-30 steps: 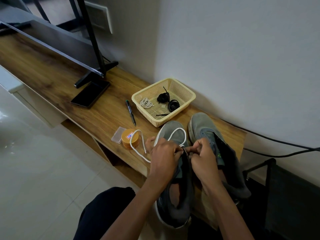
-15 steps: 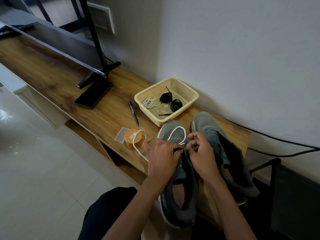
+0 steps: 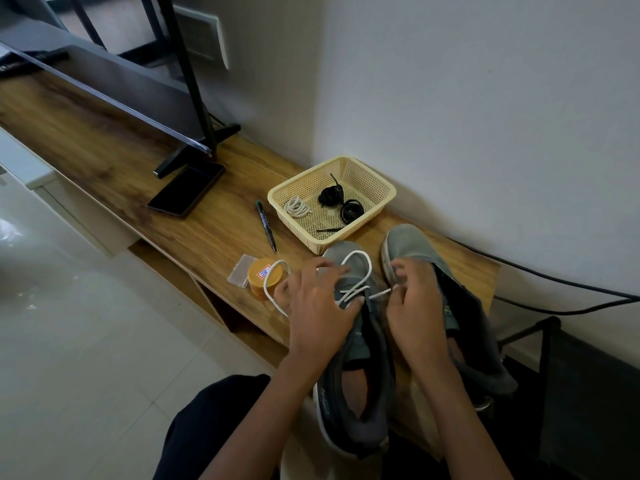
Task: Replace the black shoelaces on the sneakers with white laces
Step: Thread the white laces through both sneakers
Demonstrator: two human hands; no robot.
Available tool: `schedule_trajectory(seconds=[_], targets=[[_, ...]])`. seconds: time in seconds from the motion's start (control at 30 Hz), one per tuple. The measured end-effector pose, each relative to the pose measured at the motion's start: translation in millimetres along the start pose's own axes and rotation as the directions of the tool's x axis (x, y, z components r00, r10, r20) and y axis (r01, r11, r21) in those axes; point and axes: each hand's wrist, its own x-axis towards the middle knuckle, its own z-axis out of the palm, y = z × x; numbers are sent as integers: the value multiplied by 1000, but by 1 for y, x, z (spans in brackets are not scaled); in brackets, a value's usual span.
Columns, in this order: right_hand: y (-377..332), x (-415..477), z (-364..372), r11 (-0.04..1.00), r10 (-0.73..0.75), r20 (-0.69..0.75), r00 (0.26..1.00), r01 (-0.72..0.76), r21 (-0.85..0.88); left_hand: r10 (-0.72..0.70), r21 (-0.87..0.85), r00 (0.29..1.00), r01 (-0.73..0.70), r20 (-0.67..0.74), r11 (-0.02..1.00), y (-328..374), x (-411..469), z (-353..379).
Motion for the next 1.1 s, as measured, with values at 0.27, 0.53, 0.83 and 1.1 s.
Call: schedule_trajectory(seconds=[0.27,0.53,0.83,1.1], targets=[[7,1,-1,876,-187,103,977,214,-433,-20,20,976,16,219,1000,-1,-5,-14],[18,15,-52,887,76,-274,959,-190,-421,-76,29,973,71,218,997,-2,-6,-12],[4,9,-20,814,-232,142,962,272,-513,-31,-4,983,32,181,999,5,-8,-16],[16,14,-28,857,-172,-27,985,136,-497,-49,-59,984,60,170,996,6,-9,-19]])
